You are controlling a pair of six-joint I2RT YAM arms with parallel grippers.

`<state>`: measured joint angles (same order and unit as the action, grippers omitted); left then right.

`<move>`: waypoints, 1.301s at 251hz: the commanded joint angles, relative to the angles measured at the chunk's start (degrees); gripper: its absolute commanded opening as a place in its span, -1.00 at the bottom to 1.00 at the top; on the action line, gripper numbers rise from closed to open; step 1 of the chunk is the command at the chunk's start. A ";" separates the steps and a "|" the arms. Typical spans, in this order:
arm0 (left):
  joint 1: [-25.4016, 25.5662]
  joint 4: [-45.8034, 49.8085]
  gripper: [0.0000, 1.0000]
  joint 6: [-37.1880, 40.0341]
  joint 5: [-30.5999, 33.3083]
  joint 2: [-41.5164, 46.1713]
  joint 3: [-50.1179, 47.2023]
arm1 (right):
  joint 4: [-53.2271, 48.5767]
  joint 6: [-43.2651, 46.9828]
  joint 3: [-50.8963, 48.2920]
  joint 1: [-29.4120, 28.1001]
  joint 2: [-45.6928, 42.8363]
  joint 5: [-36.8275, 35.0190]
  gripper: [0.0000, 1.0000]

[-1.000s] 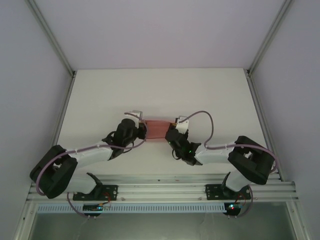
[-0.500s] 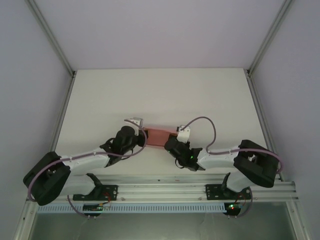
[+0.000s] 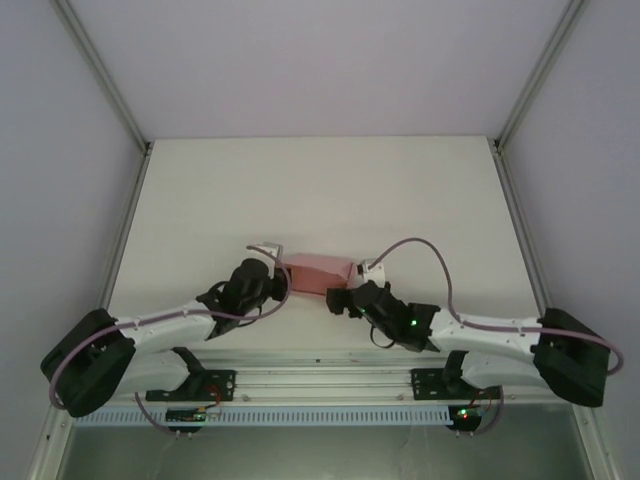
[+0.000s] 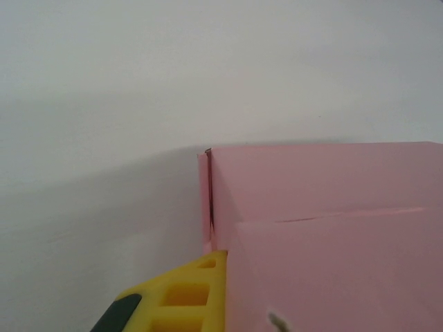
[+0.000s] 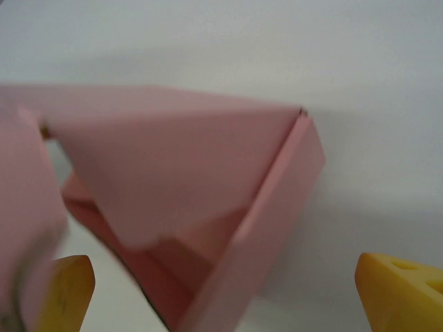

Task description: Assemble paper box

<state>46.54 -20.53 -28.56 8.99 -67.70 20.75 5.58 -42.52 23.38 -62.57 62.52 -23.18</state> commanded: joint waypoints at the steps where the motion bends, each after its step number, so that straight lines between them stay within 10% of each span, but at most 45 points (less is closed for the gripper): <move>1: 0.79 5.35 -0.83 0.72 0.94 0.40 -0.73 | -4.43 8.02 -2.80 -0.28 -7.02 9.05 0.97; 102: 3.32 7.30 -0.73 3.11 2.35 -0.64 1.96 | -16.57 6.90 0.11 4.93 -27.79 7.54 0.97; 266: 5.55 41.43 -0.14 -4.53 12.52 24.65 6.89 | -10.91 8.24 14.46 16.02 1.62 18.34 0.97; 283: 5.55 43.54 0.08 -6.03 13.49 28.15 8.16 | -10.89 8.54 15.09 16.34 3.55 19.01 0.97; 301: 5.52 43.06 0.98 -5.83 11.22 29.79 10.49 | -9.85 9.41 15.60 16.41 5.33 20.18 0.97; 326: 5.27 43.57 1.00 -10.03 11.36 26.79 15.51 | -8.59 12.10 16.13 15.69 8.21 22.29 0.98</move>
<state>51.55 20.14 -33.89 20.18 -39.00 29.36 -4.91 -33.93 37.36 -46.37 68.20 -4.40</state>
